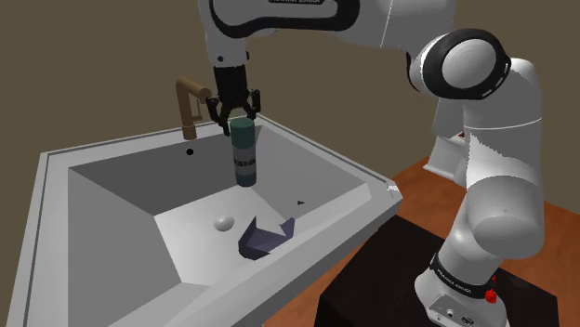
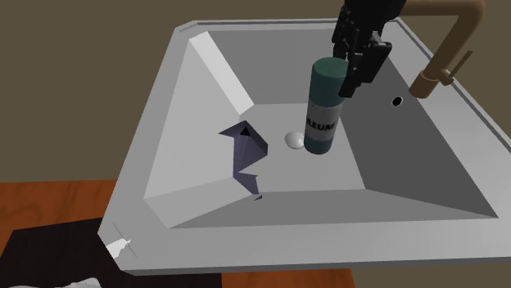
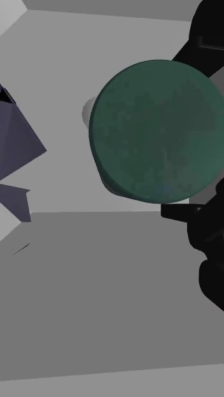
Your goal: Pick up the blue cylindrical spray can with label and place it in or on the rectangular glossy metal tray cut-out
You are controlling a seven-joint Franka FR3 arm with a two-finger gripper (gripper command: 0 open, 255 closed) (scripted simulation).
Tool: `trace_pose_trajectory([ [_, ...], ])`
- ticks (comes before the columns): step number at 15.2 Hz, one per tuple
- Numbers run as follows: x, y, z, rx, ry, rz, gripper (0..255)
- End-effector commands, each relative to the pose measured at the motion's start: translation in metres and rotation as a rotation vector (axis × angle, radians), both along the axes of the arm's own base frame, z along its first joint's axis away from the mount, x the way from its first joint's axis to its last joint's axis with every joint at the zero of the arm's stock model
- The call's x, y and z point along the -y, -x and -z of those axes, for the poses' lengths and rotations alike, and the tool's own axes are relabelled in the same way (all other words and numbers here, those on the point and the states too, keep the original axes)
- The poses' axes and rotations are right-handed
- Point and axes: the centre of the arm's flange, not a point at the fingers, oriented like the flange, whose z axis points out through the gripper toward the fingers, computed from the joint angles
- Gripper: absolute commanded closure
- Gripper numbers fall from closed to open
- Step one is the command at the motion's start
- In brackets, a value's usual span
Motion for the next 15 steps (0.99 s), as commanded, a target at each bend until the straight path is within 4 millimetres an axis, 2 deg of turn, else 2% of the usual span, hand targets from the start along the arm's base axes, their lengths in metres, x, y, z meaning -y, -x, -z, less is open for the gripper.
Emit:
trace_pose_trajectory([
  [1, 0.003, 0.035, -0.043, 0.054, -0.018, -0.005, 255],
  [12, 0.007, 0.172, -0.091, 0.054, -0.018, -0.005, 255],
  [13, 0.008, 0.189, -0.098, 0.054, -0.018, -0.005, 255],
  [15, 0.008, 0.189, -0.087, 0.054, -0.018, -0.005, 255],
])
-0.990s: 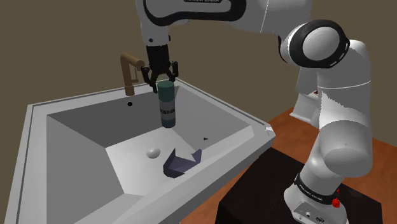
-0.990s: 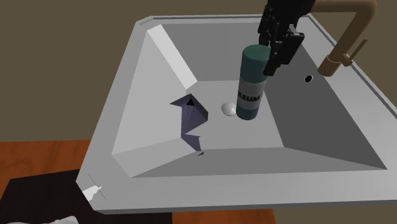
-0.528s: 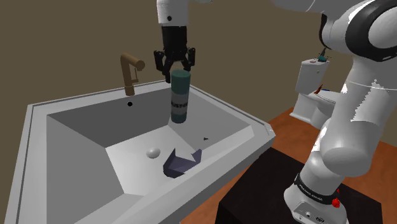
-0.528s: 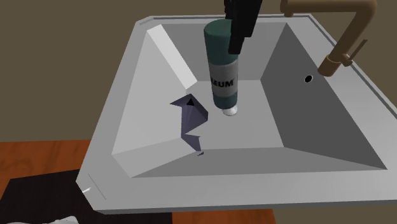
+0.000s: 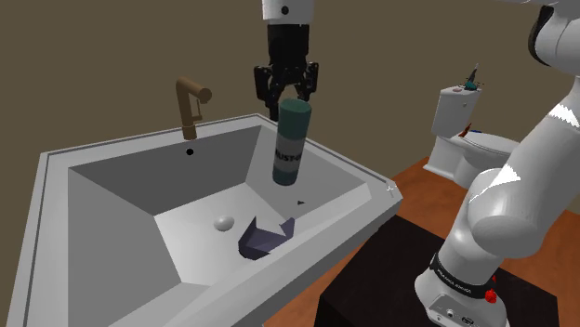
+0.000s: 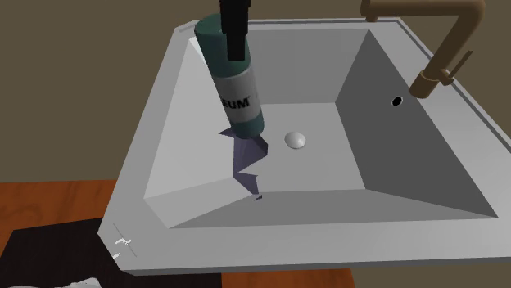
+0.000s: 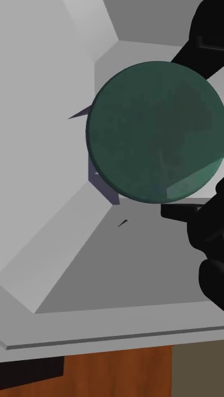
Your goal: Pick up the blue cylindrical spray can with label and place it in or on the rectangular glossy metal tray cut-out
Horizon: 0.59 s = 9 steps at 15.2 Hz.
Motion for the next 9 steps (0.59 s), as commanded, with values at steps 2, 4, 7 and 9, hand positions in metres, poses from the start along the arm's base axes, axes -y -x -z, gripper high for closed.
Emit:
trace_pose_trajectory([
  [2, 0.0, 0.004, 0.013, 0.0, 0.0, 0.001, 255],
  [4, 0.0, 0.004, 0.024, 0.0, 0.0, 0.001, 255],
  [7, 0.0, 0.004, 0.039, 0.0, 0.0, 0.001, 255],
  [9, 0.0, 0.004, 0.05, 0.0, 0.0, 0.001, 255],
])
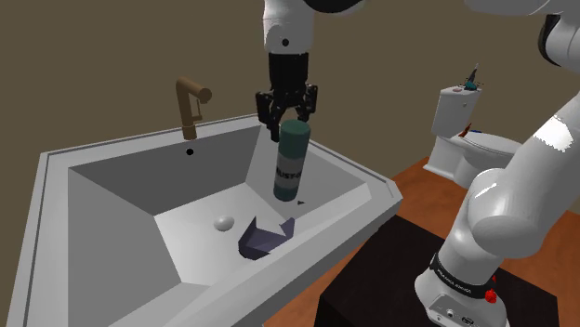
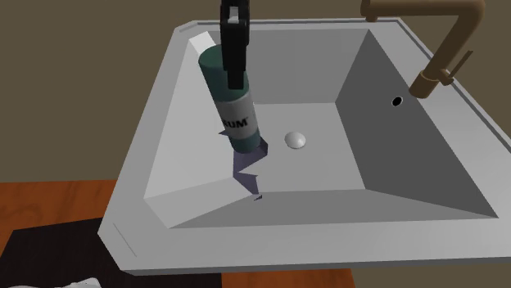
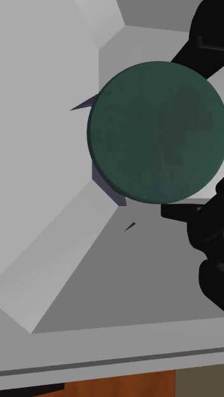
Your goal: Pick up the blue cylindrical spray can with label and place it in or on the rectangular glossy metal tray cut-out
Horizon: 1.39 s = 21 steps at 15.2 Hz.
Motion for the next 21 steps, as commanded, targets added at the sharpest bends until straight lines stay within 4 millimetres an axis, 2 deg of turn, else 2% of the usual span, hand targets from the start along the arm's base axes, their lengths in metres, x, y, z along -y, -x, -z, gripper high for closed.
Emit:
trace_pose_trajectory([
  [1, 0.0, 0.0, 0.01, 0.001, -0.001, 0.0, 255],
  [16, 0.0, 0.0, 0.09, 0.001, -0.001, 0.0, 255],
  [21, 0.0, 0.0, 0.09, 0.001, -0.001, 0.0, 255],
])
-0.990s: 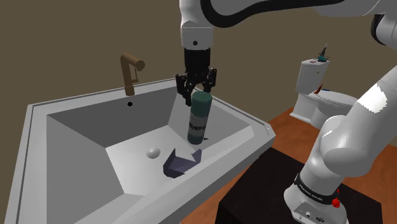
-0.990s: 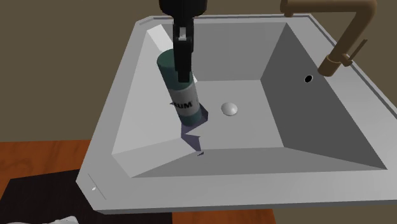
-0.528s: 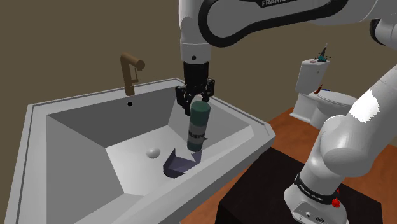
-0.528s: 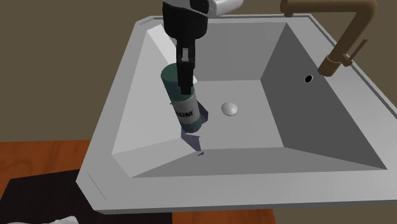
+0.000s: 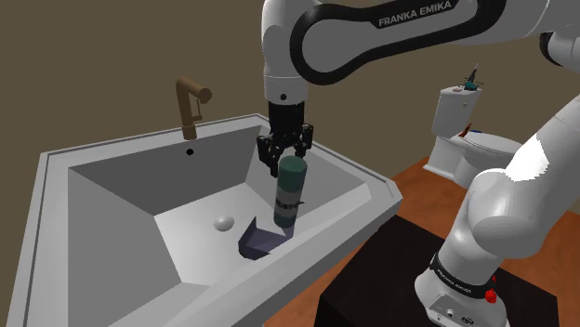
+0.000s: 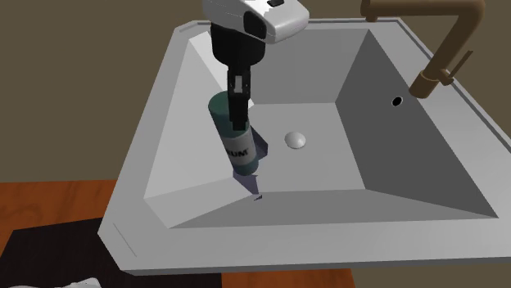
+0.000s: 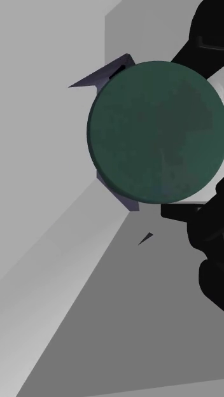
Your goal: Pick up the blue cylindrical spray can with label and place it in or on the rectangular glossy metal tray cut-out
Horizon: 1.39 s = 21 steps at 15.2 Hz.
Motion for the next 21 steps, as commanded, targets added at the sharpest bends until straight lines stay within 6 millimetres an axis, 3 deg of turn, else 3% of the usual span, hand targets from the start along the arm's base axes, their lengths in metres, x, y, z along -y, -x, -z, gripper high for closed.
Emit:
trace_pose_trajectory([
  [1, 0.0, 0.0, 0.0, 0.001, 0.0, 0.0, 255],
  [3, 0.0, 0.0, 0.0, 0.001, 0.0, 0.0, 255],
  [4, 0.0, 0.0, 0.0, 0.001, 0.0, 0.0, 0],
  [9, 0.0, 0.0, 0.0, 0.001, 0.0, 0.0, 0],
  [13, -0.001, -0.002, -0.05, 0.001, 0.0, 0.0, 0],
  [21, -0.001, -0.002, -0.05, 0.001, 0.0, 0.0, 0],
])
